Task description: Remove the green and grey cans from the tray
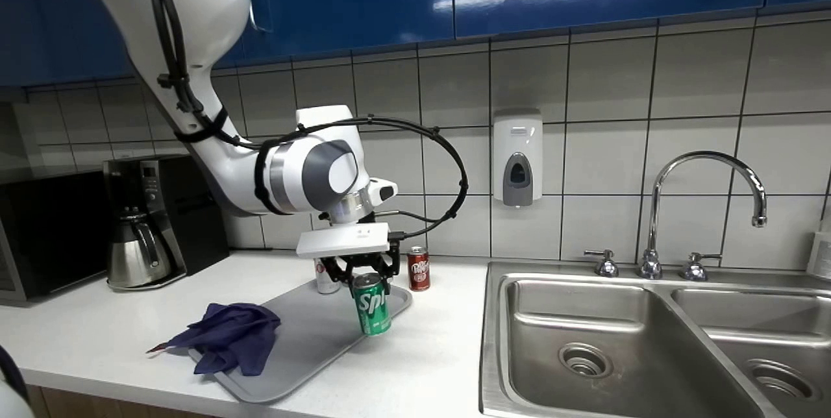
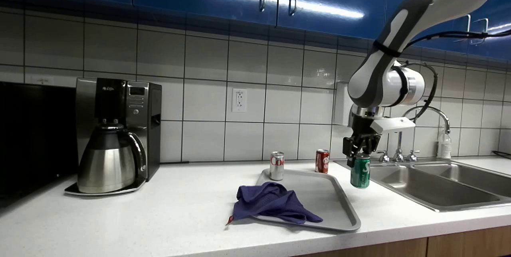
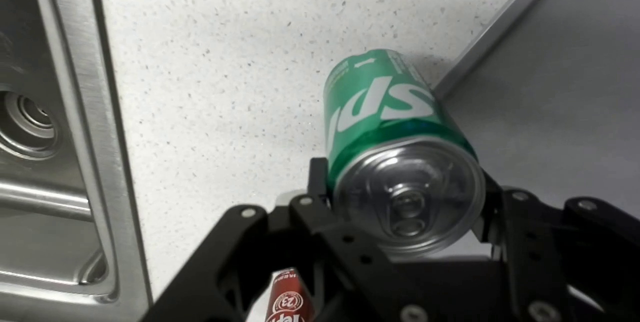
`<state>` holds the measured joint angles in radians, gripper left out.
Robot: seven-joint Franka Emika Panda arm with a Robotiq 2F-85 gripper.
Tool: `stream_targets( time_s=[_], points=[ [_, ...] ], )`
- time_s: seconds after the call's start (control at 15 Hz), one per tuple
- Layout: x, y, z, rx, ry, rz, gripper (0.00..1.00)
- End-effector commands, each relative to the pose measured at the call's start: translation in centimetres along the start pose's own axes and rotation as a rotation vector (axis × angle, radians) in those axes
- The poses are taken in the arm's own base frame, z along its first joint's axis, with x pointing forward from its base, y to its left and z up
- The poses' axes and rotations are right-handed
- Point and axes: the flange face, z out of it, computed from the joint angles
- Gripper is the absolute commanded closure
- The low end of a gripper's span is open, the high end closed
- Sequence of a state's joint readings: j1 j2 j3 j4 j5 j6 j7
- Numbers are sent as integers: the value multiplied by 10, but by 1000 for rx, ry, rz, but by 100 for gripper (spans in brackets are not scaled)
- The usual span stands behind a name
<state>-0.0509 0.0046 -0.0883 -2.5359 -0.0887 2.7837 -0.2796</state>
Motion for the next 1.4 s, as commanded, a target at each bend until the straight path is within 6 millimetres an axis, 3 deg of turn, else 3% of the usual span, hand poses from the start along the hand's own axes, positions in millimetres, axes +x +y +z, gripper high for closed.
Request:
stream_targets(
  time_s=[0.0,1.33],
  points=[
    [-6,8,-5,-8,8,-4,62],
    [-19,16,36,6,-64,18,62]
  ],
)
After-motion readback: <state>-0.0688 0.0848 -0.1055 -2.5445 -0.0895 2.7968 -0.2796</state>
